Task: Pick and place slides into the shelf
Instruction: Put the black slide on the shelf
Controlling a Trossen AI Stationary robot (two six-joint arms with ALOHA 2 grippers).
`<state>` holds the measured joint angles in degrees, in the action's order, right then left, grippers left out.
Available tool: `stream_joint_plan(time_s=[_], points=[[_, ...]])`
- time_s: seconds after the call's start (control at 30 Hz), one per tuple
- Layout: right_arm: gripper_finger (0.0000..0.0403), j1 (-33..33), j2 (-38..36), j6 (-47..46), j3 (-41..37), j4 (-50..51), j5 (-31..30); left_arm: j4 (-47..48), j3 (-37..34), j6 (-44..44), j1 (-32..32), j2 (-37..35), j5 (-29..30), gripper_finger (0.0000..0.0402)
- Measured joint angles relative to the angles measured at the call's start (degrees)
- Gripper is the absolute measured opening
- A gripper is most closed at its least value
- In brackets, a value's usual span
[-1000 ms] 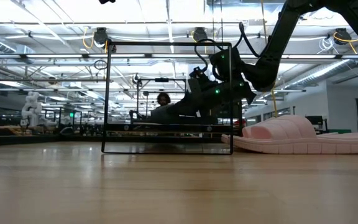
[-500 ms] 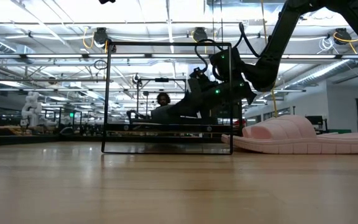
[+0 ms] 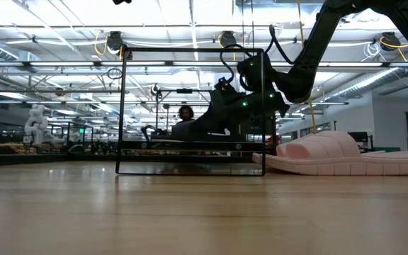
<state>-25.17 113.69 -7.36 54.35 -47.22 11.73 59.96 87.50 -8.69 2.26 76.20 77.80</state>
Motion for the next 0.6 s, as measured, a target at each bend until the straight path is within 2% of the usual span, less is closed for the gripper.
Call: stream_joint_plan(time_s=[0.6], points=[[0.0103,0.1,0.0,-0.3,0.0,0.3,0.4,0.0,0.0,0.0,0.0,0.0,0.0,0.0078]])
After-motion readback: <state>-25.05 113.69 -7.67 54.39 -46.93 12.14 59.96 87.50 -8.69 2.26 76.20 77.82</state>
